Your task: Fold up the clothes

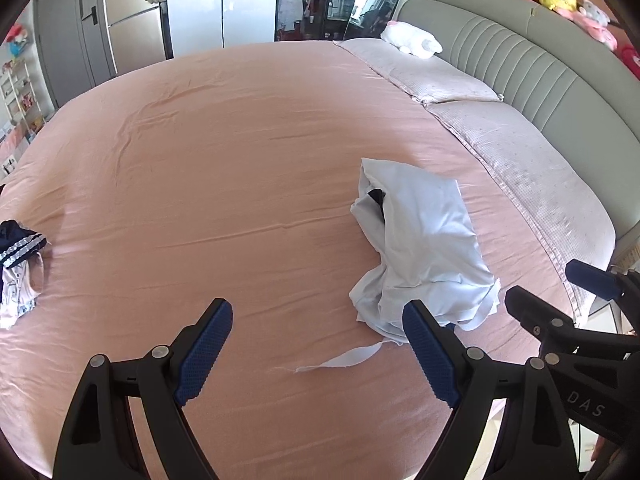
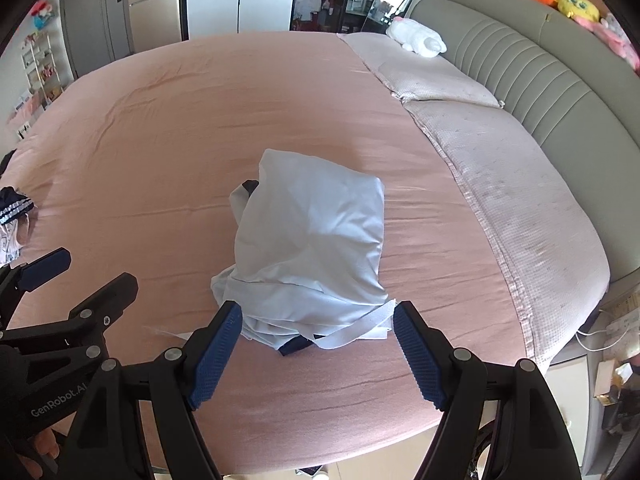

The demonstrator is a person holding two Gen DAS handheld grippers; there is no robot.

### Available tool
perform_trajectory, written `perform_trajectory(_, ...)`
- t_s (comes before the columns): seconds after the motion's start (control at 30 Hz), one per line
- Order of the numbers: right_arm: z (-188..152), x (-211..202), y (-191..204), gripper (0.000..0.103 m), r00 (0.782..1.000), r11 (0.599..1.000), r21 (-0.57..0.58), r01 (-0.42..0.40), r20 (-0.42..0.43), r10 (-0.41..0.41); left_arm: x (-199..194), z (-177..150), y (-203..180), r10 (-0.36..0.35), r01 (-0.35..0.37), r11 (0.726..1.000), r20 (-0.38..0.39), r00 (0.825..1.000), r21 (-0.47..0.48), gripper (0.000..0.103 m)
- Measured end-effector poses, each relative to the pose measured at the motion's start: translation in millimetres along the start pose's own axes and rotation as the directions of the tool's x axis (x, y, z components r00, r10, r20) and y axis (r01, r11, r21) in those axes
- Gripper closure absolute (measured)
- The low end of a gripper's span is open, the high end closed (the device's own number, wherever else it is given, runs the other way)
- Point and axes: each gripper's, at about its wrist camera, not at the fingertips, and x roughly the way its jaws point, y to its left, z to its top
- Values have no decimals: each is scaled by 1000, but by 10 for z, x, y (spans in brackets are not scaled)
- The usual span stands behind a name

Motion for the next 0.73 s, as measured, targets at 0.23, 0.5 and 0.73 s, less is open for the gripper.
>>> perform_trajectory(0.23,-12,-107,-25,25,1000,1000,14,5,15,-5,-102,15,-31,12,-12,1000,7,1000,-2,16)
perform_trajectory(0.5,-51,-184,-56,25,998,1000,26,-6,-59,7,-151,-55,-115,46,-44,999,-87,995,25,16)
perform_trajectory(0.73,-52,-219,-90,25,998,999,36,17,-55,-15,-157,-41,-116,6,-5,1000,-77,997,8,16)
